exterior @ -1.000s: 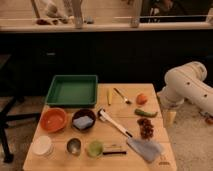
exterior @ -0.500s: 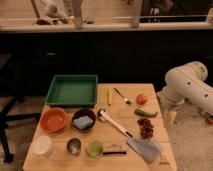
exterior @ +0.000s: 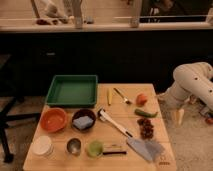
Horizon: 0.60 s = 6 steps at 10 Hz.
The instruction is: Place grapes in tray
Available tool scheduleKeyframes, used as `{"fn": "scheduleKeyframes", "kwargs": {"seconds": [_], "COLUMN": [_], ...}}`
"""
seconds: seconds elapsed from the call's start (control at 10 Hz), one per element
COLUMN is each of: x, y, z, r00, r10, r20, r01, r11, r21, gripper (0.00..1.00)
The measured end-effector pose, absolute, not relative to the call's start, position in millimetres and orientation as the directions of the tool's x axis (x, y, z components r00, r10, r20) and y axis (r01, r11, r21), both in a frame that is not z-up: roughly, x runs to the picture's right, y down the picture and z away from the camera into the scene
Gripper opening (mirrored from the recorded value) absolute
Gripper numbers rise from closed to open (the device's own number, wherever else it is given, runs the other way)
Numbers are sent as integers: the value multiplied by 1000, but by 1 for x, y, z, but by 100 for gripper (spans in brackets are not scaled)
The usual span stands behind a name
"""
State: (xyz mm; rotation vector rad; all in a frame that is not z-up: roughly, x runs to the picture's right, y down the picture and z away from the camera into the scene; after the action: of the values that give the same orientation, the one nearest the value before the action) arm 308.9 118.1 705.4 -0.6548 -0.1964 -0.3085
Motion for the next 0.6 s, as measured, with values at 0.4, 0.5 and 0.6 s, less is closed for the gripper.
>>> {"fn": "scheduleKeyframes", "kwargs": {"seconds": [0.4, 0.5, 0.6], "x": [305, 298, 299], "y": [138, 141, 141], "z": [711, 713, 713], "r00": [865, 852, 853], "r10": [-324, -342, -342], "r20": [385, 397, 395], "r01": [492, 514, 513], "r11": [700, 688, 689], "r21": [-517, -511, -512], "gripper": [94, 94, 94]}}
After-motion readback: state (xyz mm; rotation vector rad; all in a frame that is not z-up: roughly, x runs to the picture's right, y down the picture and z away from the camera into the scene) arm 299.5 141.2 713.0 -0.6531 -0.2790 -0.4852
